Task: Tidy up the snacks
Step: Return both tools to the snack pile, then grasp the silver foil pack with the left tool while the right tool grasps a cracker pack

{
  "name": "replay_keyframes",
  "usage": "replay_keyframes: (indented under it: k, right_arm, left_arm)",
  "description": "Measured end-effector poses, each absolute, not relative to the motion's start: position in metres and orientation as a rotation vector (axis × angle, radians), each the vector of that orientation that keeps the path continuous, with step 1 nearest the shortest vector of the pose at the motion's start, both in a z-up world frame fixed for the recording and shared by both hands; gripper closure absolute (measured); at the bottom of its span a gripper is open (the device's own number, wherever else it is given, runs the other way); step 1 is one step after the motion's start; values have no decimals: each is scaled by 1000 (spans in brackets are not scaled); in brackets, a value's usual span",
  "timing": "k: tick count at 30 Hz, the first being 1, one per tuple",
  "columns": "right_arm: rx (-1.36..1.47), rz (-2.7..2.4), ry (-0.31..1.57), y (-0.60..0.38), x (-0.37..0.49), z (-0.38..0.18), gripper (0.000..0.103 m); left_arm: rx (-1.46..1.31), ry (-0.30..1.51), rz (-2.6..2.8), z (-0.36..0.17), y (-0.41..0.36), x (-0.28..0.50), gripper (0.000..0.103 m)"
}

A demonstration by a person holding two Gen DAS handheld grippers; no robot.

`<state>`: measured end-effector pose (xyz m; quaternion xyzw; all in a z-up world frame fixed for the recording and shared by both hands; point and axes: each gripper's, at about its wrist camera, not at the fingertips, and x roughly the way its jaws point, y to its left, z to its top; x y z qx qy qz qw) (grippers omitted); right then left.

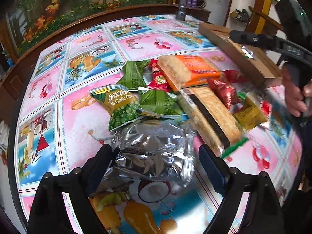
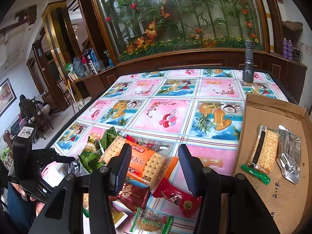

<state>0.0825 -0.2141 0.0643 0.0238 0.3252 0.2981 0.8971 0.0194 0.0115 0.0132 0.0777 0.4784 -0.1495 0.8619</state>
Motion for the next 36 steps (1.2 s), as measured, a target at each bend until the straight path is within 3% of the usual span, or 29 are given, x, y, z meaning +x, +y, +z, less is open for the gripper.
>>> replay_keyframes:
  k: [6,8,12,21,28,31,36]
  right_arm:
    - [3,683,694,-200,76,60,49]
    - [3,726,708,-193,71,58,49]
    - [33,848,786,-174,62,52,49]
    - [62,774,1066,-122,39,35,48]
    - [-54,560,1115,-91,41,19,48]
    - [-123,528,1083,-79,42,14,34]
    - [-280,523,1041,-63,43,4,29]
  left_arm:
    - [102,1001,-215,7,22,33,12]
    - [92,985,-193,8,23,34,21]
    - [72,968,-162,10,28,38,27]
    - [20,970,-77,11,47,39,27]
    - [-13,976,16,10,67,39,22]
    - [-17,970,35,9,69,39,18]
    - [-22,948,60,9,68,37,18]
